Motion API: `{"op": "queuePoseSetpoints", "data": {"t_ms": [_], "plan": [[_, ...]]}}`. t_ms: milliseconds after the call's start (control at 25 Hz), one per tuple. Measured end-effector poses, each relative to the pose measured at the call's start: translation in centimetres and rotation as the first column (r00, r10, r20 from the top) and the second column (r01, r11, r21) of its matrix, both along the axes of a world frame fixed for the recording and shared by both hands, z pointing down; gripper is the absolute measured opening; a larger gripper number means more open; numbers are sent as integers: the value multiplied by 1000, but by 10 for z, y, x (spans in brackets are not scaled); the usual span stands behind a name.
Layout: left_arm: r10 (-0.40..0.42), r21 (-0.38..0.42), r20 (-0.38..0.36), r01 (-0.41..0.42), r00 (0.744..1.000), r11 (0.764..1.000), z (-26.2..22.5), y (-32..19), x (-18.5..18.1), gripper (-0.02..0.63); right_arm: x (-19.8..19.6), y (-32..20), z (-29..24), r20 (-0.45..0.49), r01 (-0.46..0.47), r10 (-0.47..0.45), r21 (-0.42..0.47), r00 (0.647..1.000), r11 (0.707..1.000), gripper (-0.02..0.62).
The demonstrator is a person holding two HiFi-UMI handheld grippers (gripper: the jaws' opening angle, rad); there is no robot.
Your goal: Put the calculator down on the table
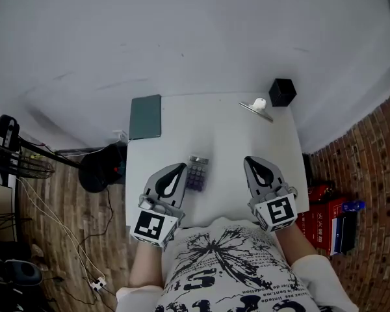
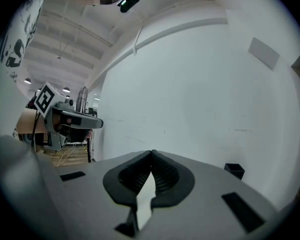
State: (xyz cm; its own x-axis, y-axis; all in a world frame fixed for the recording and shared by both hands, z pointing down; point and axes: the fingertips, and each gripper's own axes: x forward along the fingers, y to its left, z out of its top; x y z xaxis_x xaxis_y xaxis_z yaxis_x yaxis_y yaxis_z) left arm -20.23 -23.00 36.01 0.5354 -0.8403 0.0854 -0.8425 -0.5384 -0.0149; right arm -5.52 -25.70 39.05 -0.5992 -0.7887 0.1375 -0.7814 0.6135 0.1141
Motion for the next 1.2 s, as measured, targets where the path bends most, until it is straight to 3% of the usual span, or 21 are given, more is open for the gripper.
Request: {"op": "queuePoseSetpoints", "data": {"t_ms": [440, 760, 1200], "plan": [[-17, -24, 12, 18, 1000, 1000, 4, 17, 2, 14, -6, 16, 7, -8, 52, -52, -25, 999, 998, 12], [-33, -32, -34, 32, 999, 999, 4, 20, -7, 14, -14, 16, 14, -25, 47, -47, -27, 999, 999, 12], [-13, -71, -18, 12, 1000, 997, 18, 18, -9, 14, -14, 13, 23, -37, 23, -24, -46, 999, 999, 13]]}}
